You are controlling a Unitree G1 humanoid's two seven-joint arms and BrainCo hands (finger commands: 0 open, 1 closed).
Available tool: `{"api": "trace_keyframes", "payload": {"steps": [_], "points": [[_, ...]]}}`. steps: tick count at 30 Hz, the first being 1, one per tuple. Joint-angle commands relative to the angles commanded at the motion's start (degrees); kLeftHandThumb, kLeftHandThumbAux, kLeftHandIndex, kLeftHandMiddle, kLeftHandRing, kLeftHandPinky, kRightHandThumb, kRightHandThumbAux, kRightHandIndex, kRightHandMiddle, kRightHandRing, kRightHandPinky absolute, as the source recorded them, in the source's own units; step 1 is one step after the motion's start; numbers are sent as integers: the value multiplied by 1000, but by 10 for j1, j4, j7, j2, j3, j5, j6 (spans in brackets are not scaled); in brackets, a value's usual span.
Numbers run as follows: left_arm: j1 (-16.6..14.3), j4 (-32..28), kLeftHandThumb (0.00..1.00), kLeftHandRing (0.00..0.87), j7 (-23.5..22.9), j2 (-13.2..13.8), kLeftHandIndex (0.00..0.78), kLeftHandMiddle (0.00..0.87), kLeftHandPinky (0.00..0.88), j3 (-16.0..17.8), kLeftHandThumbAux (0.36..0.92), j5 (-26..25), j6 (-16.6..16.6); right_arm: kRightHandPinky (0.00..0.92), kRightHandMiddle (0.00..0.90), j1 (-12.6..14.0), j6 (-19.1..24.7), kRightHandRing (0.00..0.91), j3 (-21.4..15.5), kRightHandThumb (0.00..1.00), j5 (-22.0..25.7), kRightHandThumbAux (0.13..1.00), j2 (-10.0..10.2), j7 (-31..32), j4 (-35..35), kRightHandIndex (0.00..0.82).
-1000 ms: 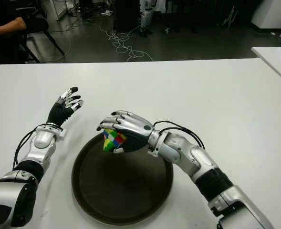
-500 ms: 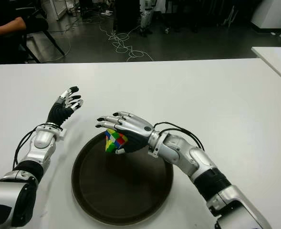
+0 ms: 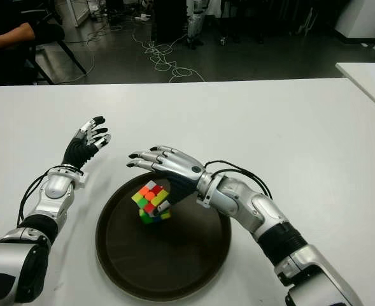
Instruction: Pick up the Rubik's Cube and put it in the plate
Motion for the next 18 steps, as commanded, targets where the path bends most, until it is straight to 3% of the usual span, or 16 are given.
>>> {"api": "trace_keyframes", "payload": {"steps": [18], "points": [[-1,0,189,129,-8,-2,69,122,135,5,568,-7,14,0,0,-20,12,0,-17,0,7,704,-7,-10,21,0]]}}
